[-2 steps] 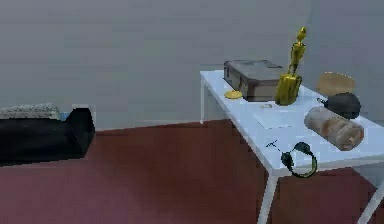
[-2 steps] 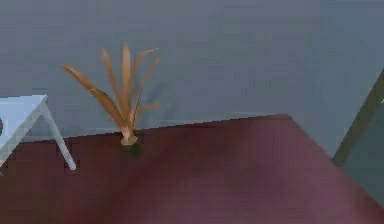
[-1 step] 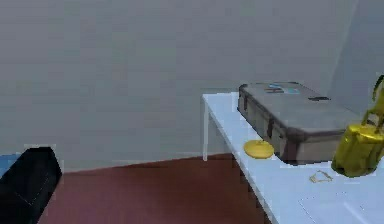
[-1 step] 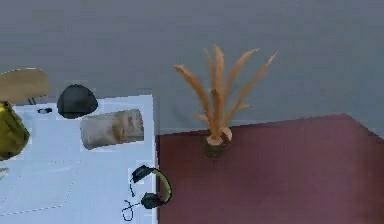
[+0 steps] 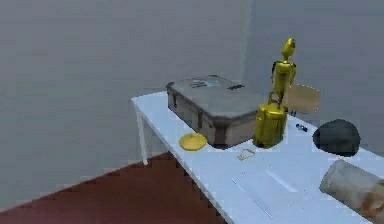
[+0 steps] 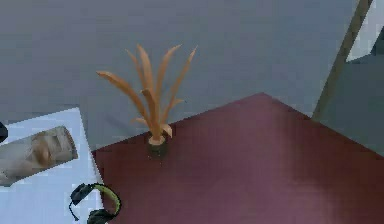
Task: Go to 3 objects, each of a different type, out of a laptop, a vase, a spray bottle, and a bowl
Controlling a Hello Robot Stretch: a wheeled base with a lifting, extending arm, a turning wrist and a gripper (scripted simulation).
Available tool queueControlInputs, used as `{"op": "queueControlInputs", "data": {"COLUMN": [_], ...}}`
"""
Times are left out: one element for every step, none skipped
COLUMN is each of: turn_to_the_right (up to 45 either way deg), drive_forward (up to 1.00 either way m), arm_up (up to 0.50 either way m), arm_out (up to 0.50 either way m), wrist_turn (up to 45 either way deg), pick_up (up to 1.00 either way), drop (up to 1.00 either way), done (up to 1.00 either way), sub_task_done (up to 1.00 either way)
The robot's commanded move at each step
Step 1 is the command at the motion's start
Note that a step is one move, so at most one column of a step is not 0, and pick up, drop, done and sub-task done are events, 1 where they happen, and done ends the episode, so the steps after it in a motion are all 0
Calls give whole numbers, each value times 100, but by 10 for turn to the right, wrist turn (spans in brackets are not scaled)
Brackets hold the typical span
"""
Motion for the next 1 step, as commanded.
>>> {"op": "queueControlInputs", "data": {"turn_to_the_right": [0], "drive_forward": [0], "arm_up": [0], "arm_out": [0], "wrist_turn": [0], "pick_up": [0], "drop": [0], "done": [100], "sub_task_done": [0]}}
